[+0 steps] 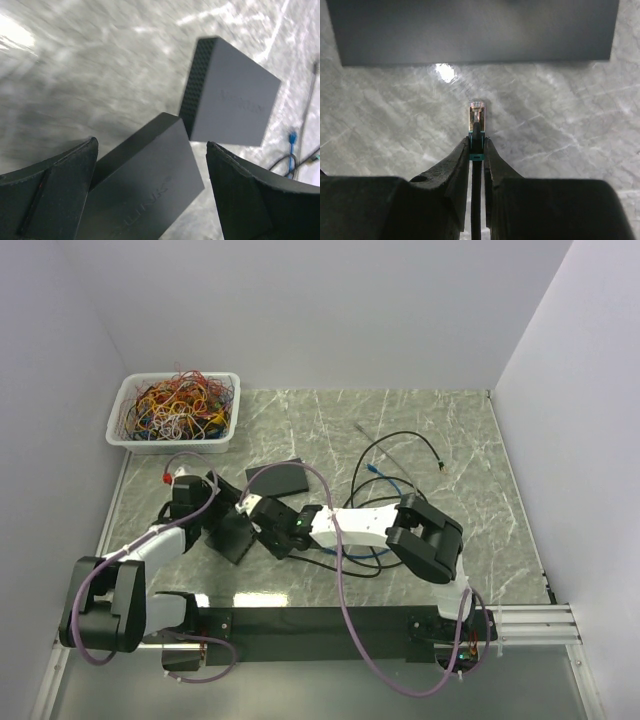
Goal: Insert the plug into the switch port
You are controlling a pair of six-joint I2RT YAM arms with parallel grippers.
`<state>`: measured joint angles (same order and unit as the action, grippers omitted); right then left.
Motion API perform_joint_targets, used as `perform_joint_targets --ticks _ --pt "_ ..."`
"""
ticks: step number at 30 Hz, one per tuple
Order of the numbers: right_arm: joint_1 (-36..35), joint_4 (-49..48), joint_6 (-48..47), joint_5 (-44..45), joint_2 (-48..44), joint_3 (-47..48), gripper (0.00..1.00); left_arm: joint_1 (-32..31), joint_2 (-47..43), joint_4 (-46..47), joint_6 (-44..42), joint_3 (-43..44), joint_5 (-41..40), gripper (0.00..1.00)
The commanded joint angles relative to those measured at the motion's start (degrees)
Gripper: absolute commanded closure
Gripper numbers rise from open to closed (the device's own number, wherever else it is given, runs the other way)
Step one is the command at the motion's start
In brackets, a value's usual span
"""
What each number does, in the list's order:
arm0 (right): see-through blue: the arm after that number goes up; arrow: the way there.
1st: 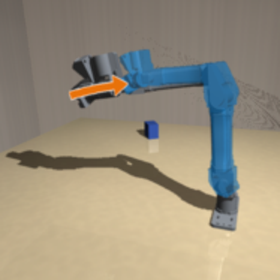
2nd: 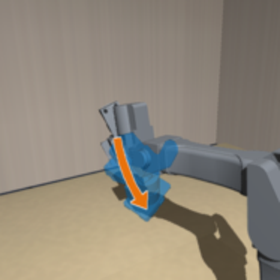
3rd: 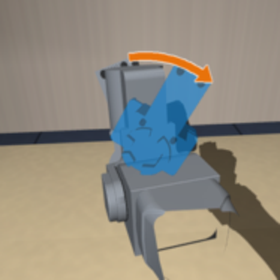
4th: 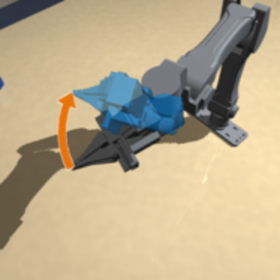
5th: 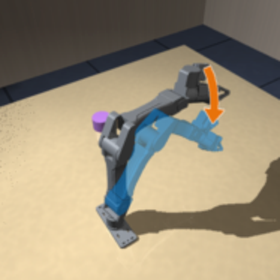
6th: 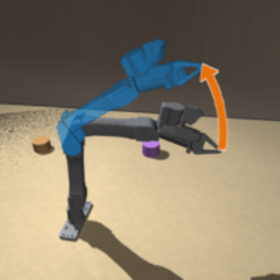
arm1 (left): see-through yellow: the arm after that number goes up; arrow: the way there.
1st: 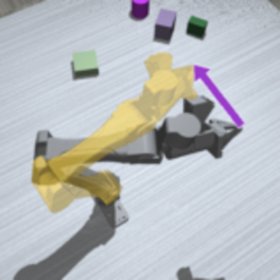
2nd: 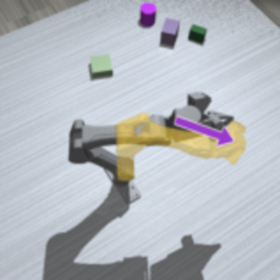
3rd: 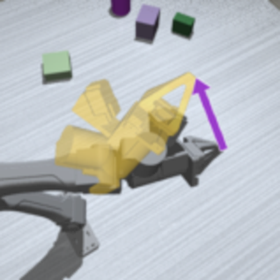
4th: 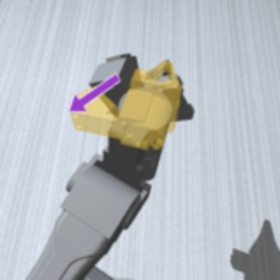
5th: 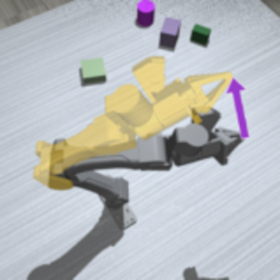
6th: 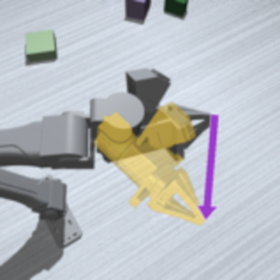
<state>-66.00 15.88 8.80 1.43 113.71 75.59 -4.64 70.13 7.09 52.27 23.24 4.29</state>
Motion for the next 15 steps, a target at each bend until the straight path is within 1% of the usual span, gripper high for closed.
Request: perform_joint_targets --ticks 1,5,9,15 --pt "-1.4 1.2 -1.3 2.1 -3.9 -0.3 1.00 -1.9 0.0 2.2 3.8 -0.9 3.3 0.05" --pt "-3.2 2.8 -1.0 4.3 -4.7 -0.6 1.00 -4.7 -1.2 1.7 5.3 -1.3 2.7 0.05" --pt "-3.6 1.8 -0.3 3.1 -6.7 -3.2 1.00 -6.3 -2.7 1.8 6.0 -2.2 2.1 0.05" --pt "-4.2 2.7 0.2 3.2 -6.4 -2.6 1.00 -8.1 -3.8 5.1 7.3 -5.4 2.0 0.06"
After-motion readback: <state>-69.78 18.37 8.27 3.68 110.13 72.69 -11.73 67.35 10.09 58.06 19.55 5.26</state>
